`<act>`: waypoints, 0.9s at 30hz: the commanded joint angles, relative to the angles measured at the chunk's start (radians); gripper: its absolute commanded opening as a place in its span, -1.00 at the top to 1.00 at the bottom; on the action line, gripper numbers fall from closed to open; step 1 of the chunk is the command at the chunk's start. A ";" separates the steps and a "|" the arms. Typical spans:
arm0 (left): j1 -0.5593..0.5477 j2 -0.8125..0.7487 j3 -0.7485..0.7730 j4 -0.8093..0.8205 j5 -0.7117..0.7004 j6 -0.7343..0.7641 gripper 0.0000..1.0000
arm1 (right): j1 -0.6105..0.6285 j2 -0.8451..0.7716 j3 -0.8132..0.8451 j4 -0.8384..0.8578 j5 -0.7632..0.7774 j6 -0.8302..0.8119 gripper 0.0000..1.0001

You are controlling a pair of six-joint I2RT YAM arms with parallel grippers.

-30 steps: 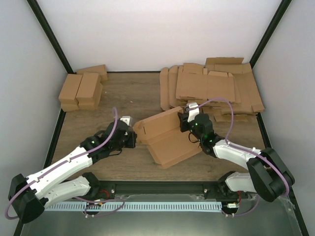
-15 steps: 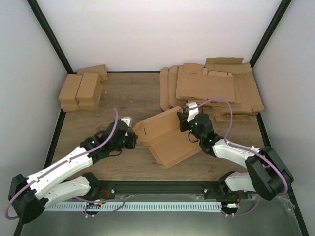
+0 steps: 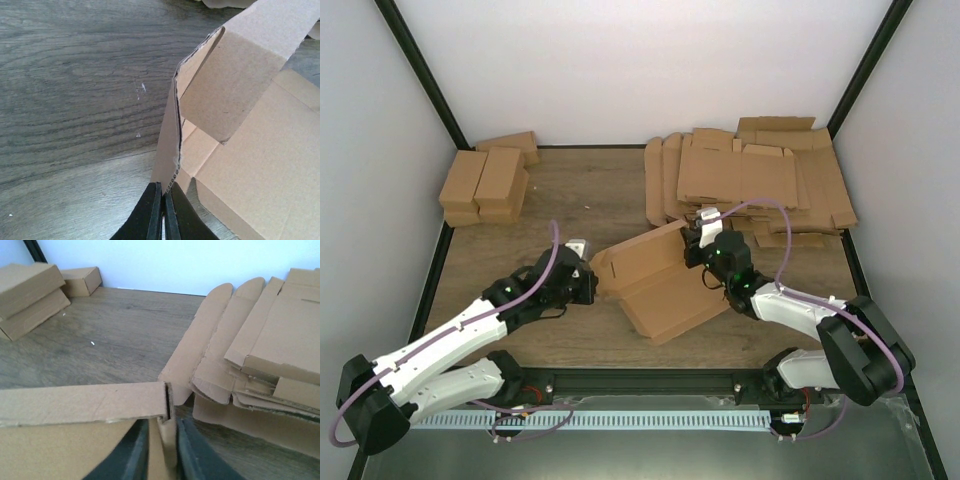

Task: Fold the paper box

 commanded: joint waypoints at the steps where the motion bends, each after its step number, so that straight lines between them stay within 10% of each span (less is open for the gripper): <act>1: -0.002 -0.018 0.006 0.009 0.007 -0.006 0.92 | -0.003 -0.002 0.028 0.042 0.004 -0.006 0.76; 8: -0.002 -0.025 0.005 0.014 0.022 -0.012 0.87 | -0.003 -0.009 0.025 0.037 0.025 0.005 0.97; 17: -0.001 -0.104 -0.037 0.051 0.004 -0.068 -0.53 | -0.003 -0.011 0.062 -0.122 0.115 0.245 0.97; 27: -0.017 -0.325 -0.296 0.457 0.238 -0.504 -0.74 | -0.006 -0.100 -0.037 0.001 0.127 0.423 0.99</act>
